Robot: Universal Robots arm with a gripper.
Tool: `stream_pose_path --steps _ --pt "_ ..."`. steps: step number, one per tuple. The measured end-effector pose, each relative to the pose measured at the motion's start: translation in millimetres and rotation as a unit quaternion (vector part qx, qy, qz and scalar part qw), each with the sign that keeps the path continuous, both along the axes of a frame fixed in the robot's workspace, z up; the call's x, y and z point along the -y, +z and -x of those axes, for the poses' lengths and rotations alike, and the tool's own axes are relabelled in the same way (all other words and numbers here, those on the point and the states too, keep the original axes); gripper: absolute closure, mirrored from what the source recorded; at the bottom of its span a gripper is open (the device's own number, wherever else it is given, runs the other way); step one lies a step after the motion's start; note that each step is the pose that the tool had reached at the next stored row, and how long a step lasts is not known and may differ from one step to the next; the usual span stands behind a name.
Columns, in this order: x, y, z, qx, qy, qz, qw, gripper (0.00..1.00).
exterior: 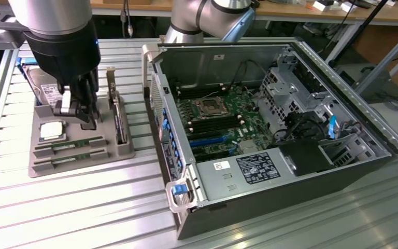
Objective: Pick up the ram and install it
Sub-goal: 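Pick up the ram and move it above insertion slot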
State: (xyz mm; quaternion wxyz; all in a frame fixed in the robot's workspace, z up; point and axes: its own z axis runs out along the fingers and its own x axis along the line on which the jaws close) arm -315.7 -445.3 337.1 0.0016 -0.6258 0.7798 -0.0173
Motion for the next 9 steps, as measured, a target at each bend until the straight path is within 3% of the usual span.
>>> stream_pose_path --steps 9 --pt "0.0 -9.2 0.0 0.0 0.0 0.0 1.0 0.7"
